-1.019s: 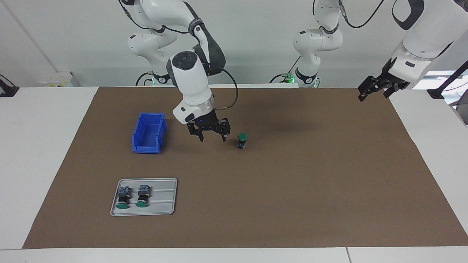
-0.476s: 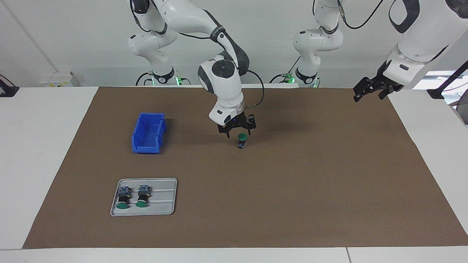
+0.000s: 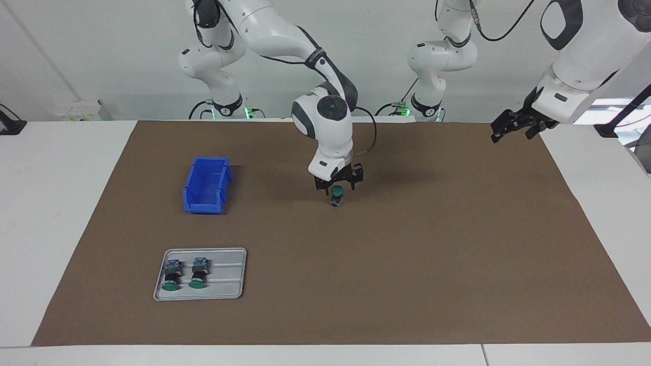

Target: Place and press button with both arms

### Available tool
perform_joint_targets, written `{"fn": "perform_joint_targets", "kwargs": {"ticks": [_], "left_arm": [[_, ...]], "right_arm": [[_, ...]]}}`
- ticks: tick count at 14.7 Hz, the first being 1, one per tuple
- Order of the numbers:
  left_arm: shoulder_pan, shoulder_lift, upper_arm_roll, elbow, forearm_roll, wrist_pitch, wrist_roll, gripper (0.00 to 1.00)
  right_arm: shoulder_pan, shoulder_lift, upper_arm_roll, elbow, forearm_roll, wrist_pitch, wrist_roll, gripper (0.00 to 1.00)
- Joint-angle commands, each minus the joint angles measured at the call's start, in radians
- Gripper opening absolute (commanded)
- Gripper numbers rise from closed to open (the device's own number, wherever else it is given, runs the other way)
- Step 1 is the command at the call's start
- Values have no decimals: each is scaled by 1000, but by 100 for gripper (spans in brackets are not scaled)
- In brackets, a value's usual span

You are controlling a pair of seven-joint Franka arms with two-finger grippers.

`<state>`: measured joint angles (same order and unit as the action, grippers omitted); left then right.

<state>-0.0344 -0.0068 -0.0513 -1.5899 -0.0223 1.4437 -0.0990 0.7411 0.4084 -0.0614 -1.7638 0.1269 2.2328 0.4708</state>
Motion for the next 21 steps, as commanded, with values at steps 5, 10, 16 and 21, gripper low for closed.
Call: {"fn": "perform_joint_targets", "kwargs": {"ticks": [5,10,16,21], "left_arm": [[2,-18,4,-18,-7,-5,-2,100],[1,-18,4,-18,-7,-5,-2,100],[1,-18,4,-18,-7,-5,-2,100],[1,-18,4,-18,-7,-5,-2,100]], "right_arm": [[-23,3,-5,6,-18,-18,-6,84],[-25,0,-6,3,-18,-28,3,61],[-22,0,-6,3,-18,-25,5,62],[-22,0,-5,1,-18,-28,3,30]]}}
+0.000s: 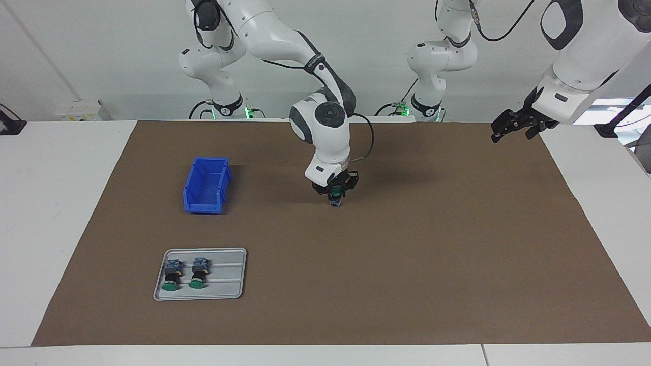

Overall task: Place and press button with both arms
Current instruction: 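Carry the green button with the right gripper toward the blue bin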

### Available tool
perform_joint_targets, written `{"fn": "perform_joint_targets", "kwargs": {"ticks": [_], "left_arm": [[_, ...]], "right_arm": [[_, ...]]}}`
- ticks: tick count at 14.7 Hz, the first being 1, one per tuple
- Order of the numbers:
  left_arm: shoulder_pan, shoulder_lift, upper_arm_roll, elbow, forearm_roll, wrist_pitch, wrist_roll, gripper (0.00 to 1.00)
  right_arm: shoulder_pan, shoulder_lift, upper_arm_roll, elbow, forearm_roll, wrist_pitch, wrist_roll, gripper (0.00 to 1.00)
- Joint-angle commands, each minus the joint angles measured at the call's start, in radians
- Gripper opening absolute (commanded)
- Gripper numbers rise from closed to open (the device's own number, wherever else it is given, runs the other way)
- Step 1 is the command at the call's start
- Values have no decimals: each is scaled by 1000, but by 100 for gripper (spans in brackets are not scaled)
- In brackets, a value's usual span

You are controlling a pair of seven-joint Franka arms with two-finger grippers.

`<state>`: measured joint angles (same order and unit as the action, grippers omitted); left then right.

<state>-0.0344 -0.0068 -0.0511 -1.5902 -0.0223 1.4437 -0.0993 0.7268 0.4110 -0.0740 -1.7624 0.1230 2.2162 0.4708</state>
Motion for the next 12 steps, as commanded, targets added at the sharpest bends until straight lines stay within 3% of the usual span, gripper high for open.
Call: {"fn": "perform_joint_targets", "kwargs": {"ticks": [1,5,9,12], "left_arm": [[1,-18,4,-17,-7,-5,-2,100],[1,-18,4,-17,-7,-5,-2,100],[1,-18,4,-17,-7,-5,-2,100],[1,-18,4,-17,-7,-5,-2,100]], "right_arm": [[-7,-3,8,0,-14,-12,3,25],[-9,-3,8,3,-13,-13,2,10],[-30,-3,-7,69,-11,-102,-14,8],[-73,-52,-32,104,3,-217,-60,7]]}}
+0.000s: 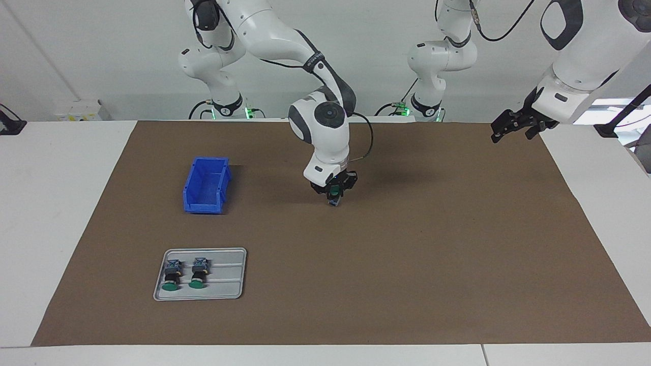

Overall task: Place and press button with both arms
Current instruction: 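Carry the green button with the right gripper toward the blue bin, then lower the green button into the blue bin with the right gripper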

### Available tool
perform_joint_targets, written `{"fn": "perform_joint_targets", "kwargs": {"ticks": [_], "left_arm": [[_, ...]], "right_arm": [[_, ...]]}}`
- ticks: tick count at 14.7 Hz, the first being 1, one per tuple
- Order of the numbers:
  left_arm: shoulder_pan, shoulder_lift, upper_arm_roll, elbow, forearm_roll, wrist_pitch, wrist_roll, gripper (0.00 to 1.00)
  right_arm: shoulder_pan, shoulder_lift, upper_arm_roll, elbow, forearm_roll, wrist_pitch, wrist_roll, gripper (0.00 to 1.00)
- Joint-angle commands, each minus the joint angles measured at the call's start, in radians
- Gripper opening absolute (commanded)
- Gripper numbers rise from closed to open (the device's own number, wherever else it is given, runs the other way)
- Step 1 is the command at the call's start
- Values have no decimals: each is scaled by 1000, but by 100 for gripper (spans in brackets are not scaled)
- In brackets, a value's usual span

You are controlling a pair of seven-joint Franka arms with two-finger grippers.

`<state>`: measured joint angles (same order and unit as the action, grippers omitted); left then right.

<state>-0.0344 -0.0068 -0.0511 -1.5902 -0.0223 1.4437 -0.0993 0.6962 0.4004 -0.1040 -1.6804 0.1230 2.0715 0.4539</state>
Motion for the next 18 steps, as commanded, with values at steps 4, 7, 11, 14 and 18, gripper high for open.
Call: {"fn": "perform_joint_targets", "kwargs": {"ticks": [4,7,11,14,18], "left_arm": [[1,-18,4,-17,-7,-5,-2,100],[1,-18,4,-17,-8,-5,-2,100],[1,-18,4,-17,-8,-5,-2,100],[1,-18,4,-17,-7,-5,-2,100],[1,-18,4,-17,-7,-5,-2,100]], "right_arm": [[-141,-135,-6,21,3,-207,-47,7],[-231,-195,-16,13,0,-313,-47,6],[-331,-244,-29,-7,-8,-442,18,6],[-391,-296,-40,-82,-80,-452,103,6],[-460,-367,-39,-200,-226,-432,156,6]]}}
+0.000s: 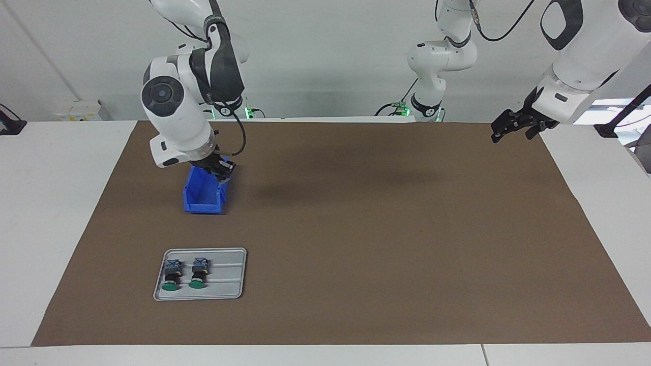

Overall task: Place and press button with both arms
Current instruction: 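Lower the green button into the blue bin with the right gripper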

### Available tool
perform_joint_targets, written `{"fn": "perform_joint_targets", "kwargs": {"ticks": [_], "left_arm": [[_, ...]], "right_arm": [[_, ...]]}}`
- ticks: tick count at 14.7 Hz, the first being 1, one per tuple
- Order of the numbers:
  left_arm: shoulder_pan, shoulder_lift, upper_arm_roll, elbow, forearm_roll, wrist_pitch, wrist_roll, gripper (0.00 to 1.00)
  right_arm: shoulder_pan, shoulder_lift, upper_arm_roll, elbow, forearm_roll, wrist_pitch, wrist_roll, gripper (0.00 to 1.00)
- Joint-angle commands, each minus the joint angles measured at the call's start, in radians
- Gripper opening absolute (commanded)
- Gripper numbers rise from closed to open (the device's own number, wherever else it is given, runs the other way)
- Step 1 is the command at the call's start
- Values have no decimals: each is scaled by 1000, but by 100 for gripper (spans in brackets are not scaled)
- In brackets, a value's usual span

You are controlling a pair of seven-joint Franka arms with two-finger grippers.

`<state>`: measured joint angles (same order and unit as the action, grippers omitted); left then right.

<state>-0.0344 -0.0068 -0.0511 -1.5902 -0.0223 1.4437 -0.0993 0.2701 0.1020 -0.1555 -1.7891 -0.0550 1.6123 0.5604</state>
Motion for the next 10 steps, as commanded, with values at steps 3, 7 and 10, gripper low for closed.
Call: {"fn": "perform_joint_targets", "kwargs": {"ticks": [3,7,10], "left_arm": [[1,-18,4,-17,-7,-5,-2,100],[1,-18,4,-17,-7,-5,-2,100],[1,-18,4,-17,-7,-5,-2,100]], "right_arm": [[-66,-96,13,-136,-100,47,67,6],[-77,-149,13,-297,-106,237,125,6],[-66,-154,16,-312,-106,290,196,6]]}}
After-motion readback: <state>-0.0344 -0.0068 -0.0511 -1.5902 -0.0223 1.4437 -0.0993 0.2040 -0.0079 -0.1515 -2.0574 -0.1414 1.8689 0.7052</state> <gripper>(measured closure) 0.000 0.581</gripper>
